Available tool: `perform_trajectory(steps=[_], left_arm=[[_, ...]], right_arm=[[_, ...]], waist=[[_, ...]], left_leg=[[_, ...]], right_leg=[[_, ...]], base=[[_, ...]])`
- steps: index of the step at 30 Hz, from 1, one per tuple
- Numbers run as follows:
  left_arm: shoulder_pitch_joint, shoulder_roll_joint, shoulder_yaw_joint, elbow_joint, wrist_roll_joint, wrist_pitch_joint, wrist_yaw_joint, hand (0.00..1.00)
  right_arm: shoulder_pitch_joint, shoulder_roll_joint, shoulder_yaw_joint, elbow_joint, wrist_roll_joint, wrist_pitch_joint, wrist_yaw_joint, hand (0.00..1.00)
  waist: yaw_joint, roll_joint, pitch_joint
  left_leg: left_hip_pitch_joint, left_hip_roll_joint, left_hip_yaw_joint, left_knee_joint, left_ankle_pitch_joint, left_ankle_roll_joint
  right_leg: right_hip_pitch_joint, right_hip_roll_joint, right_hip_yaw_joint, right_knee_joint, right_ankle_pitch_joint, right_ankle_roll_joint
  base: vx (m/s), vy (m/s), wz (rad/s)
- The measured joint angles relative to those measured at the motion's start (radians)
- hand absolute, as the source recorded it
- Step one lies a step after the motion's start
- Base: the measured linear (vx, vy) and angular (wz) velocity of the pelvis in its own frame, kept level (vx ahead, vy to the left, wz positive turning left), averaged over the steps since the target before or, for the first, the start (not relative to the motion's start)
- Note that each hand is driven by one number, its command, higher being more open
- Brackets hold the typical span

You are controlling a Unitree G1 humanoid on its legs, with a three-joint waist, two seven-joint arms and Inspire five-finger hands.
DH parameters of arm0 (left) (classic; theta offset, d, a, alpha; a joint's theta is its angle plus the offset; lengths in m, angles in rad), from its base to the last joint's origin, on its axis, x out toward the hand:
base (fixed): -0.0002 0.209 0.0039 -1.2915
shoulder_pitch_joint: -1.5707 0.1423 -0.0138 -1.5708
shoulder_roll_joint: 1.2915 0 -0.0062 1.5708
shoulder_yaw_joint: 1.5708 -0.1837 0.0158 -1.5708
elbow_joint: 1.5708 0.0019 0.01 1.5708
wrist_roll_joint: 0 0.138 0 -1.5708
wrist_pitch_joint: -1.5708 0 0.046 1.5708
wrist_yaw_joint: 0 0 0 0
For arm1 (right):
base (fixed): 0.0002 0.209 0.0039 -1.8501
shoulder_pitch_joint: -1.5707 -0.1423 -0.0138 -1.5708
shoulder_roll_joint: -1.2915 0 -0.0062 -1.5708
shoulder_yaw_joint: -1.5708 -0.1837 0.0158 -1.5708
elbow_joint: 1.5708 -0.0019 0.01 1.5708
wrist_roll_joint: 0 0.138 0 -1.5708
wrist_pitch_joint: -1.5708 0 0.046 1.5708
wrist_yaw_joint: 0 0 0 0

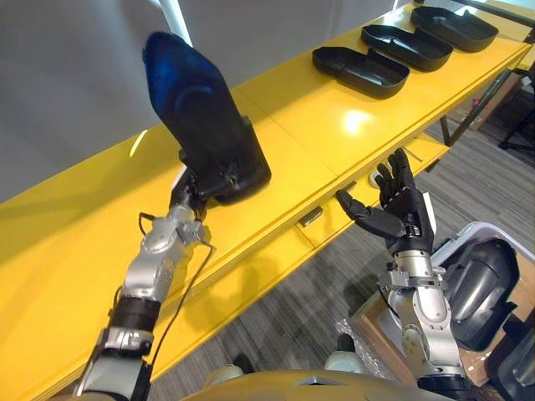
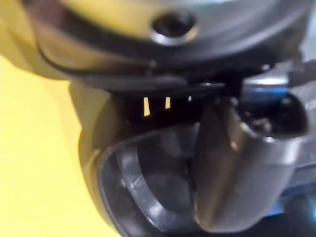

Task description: Walk over and take three plastic housings, then place them on the shelf

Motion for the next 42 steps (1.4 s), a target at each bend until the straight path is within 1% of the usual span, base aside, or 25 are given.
perform_trajectory(steps=[2, 3, 7, 10, 11, 12, 13, 14, 16, 19, 21, 24, 25, 26, 29, 33, 35, 36, 40, 42], left_arm=[[-0.065, 0.014, 0.001, 0.082, -0.020, 0.003, 0.024, 0.00], [-0.081, 0.017, 0.000, 0.098, -0.020, 0.004, 0.026, 0.00], [-0.190, 0.026, -0.064, 0.209, -0.018, 0.017, 0.046, 0.00], [-0.220, 0.028, -0.084, 0.219, -0.012, 0.052, 0.056, 0.00], [-0.226, 0.028, -0.084, 0.221, -0.008, 0.056, 0.057, 0.00], [-0.239, 0.029, -0.089, 0.230, -0.007, 0.081, 0.065, 0.00], [-0.241, 0.029, -0.089, 0.230, -0.007, 0.086, 0.067, 0.00], [-0.251, 0.031, -0.094, 0.235, -0.007, 0.098, 0.069, 1.00], [-0.272, 0.035, -0.104, 0.248, -0.008, 0.114, 0.067, 1.00], [-0.274, 0.052, -0.107, 0.248, -0.027, 0.126, 0.073, 1.00], [-0.275, 0.053, -0.107, 0.252, -0.042, 0.135, 0.082, 1.00], [-0.279, 0.051, -0.106, 0.265, -0.046, 0.137, 0.118, 1.00], [-0.282, 0.048, -0.099, 0.273, -0.060, 0.138, 0.140, 1.00], [-0.290, 0.048, -0.096, 0.285, -0.064, 0.137, 0.160, 0.00], [-0.306, 0.046, -0.083, 0.309, -0.077, 0.135, 0.210, 0.00], [-0.320, 0.024, -0.059, 0.330, -0.083, 0.129, 0.270, 0.00], [-0.329, 0.022, -0.059, 0.338, -0.084, 0.123, 0.294, 0.00], [-0.341, 0.016, -0.058, 0.350, -0.087, 0.113, 0.325, 1.00], [-0.348, -0.001, -0.052, 0.351, -0.092, 0.102, 0.371, 1.00], [-0.348, -0.023, -0.040, 0.355, -0.092, 0.085, 0.404, 1.00]], right_arm=[[0.001, 0.000, 0.017, -0.024, 0.000, 0.004, 0.012, 1.00], [0.002, 0.000, 0.021, -0.032, 0.000, 0.006, 0.015, 1.00], [0.000, -0.008, 0.045, -0.046, 0.001, 0.022, 0.040, 1.00], [0.000, -0.010, 0.055, -0.045, 0.001, 0.043, 0.049, 1.00], [0.000, -0.010, 0.057, -0.045, 0.001, 0.044, 0.052, 1.00], [0.000, -0.010, 0.063, -0.045, 0.001, 0.044, 0.059, 1.00], [0.001, -0.010, 0.064, -0.045, 0.001, 0.044, 0.059, 1.00], [0.002, -0.010, 0.068, -0.045, 0.001, 0.045, 0.059, 1.00], [0.004, -0.010, 0.074, -0.045, 0.000, 0.047, 0.059, 1.00], [0.004, -0.009, 0.084, -0.045, 0.000, 0.056, 0.061, 1.00], [0.005, -0.009, 0.085, -0.045, 0.000, 0.059, 0.060, 1.00], [0.005, -0.008, 0.088, -0.045, 0.000, 0.059, 0.059, 1.00], [0.005, -0.008, 0.093, -0.046, 0.000, 0.059, 0.058, 1.00], [0.005, -0.008, 0.097, -0.046, 0.000, 0.059, 0.057, 1.00], [0.006, -0.007, 0.114, -0.046, 0.000, 0.063, 0.055, 1.00], [0.009, -0.005, 0.119, -0.046, 0.000, 0.063, 0.051, 1.00], [0.009, -0.004, 0.130, -0.046, 0.000, 0.063, 0.041, 1.00], [0.009, 0.000, 0.141, -0.046, 0.000, 0.063, 0.035, 1.00], [0.009, 0.003, 0.164, -0.046, 0.000, 0.063, 0.030, 1.00], [0.009, 0.004, 0.173, -0.046, 0.000, 0.063, 0.024, 1.00]], waist=[[-0.016, -0.003, 0.000], [-0.017, -0.003, 0.000], [-0.029, -0.005, 0.000], [-0.045, -0.006, 0.000], [-0.046, -0.006, 0.000], [-0.049, -0.007, 0.000], [-0.049, -0.007, 0.000], [-0.050, -0.009, 0.000], [-0.049, -0.016, -0.001], [-0.050, -0.029, -0.006], [-0.051, -0.034, -0.008], [-0.056, -0.037, -0.008], [-0.062, -0.038, -0.008], [-0.066, -0.040, -0.007], [-0.075, -0.044, -0.005], [-0.075, -0.046, -0.004], [-0.074, -0.054, 0.002], [-0.074, -0.062, 0.006], [-0.075, -0.066, 0.008], [-0.074, -0.067, 0.009]], left_leg=[[-0.007, -0.001, 0.011, -0.008, 0.008, -0.003], [-0.007, -0.002, 0.014, -0.009, 0.010, -0.004], [-0.006, 0.002, 0.020, -0.016, 0.023, -0.007], [-0.004, 0.000, 0.024, -0.024, 0.031, -0.007], [-0.003, 0.000, 0.026, -0.024, 0.031, -0.007], [0.000, 0.000, 0.032, -0.026, 0.033, -0.007], [0.000, 0.000, 0.033, -0.027, 0.034, -0.007], [0.002, -0.001, 0.033, -0.034, 0.038, -0.008], [0.004, -0.003, 0.032, -0.050, 0.050, -0.007], [0.015, -0.007, 0.034, -0.086, 0.072, -0.009], [0.019, -0.008, 0.034, -0.096, 0.078, -0.009], [0.032, -0.012, 0.035, -0.117, 0.088, -0.009], [0.036, -0.013, 0.035, -0.124, 0.092, -0.008], [0.036, -0.014, 0.035, -0.126, 0.094, -0.008], [0.037, -0.014, 0.035, -0.128, 0.096, -0.009], [0.040, -0.015, 0.036, -0.145, 0.109, -0.008], [0.050, -0.015, 0.037, -0.164, 0.120, -0.009], [0.052, -0.014, 0.037, -0.168, 0.124, -0.010], [0.060, -0.018, 0.036, -0.188, 0.136, -0.008], [0.062, -0.018, 0.036, -0.188, 0.136, -0.008]], right_leg=[[-0.019, 0.000, 0.016, -0.003, 0.000, 0.000], [-0.020, 0.000, 0.020, -0.008, 0.000, 0.000], [-0.023, 0.005, 0.023, -0.016, 0.000, 0.000], [-0.028, 0.006, 0.029, -0.012, 0.000, -0.001], [-0.030, 0.006, 0.032, -0.011, 0.000, -0.001], [-0.033, 0.006, 0.041, -0.011, 0.000, -0.001], [-0.033, 0.006, 0.042, -0.011, 0.000, -0.001], [-0.034, 0.007, 0.044, -0.011, 0.001, -0.001], [-0.037, 0.007, 0.044, -0.011, 0.001, -0.001], [-0.042, 0.012, 0.044, -0.011, 0.003, -0.004], [-0.042, 0.013, 0.044, -0.011, 0.003, -0.004], [-0.038, 0.013, 0.045, -0.010, 0.004, -0.005], [-0.038, 0.013, 0.044, -0.010, 0.004, -0.005], [-0.038, 0.013, 0.044, -0.010, 0.004, -0.005], [-0.040, 0.014, 0.045, -0.009, 0.004, -0.004], [-0.047, 0.016, 0.046, -0.001, 0.003, -0.005], [-0.046, 0.020, 0.046, 0.001, 0.002, -0.007], [-0.047, 0.021, 0.045, 0.002, 0.002, -0.007], [-0.047, 0.021, 0.045, 0.002, 0.002, -0.006], [-0.045, 0.021, 0.045, 0.003, 0.002, -0.006]], base=[[-0.07, -0.028, -0.15], [-0.07, -0.043, -0.19], [-0.08, -0.058, -0.05], [-0.08, -0.030, -0.04], [-0.09, -0.029, -0.13], [-0.07, -0.023, -0.11], [-0.08, -0.027, -0.09], [-0.05, -0.019, 0.02], [-0.05, -0.025, 0.02], [-0.05, -0.032, -0.01], [-0.02, -0.013, 0.00], [0.00, 0.000, 0.00], [-0.04, -0.014, 0.01], [-0.04, -0.015, 0.01], [-0.04, -0.019, -0.01], [-0.03, -0.016, 0.00], [-0.03, -0.022, -0.01], [-0.04, -0.021, -0.01], [-0.01, -0.006, 0.00], [0.00, 0.000, 0.00]])
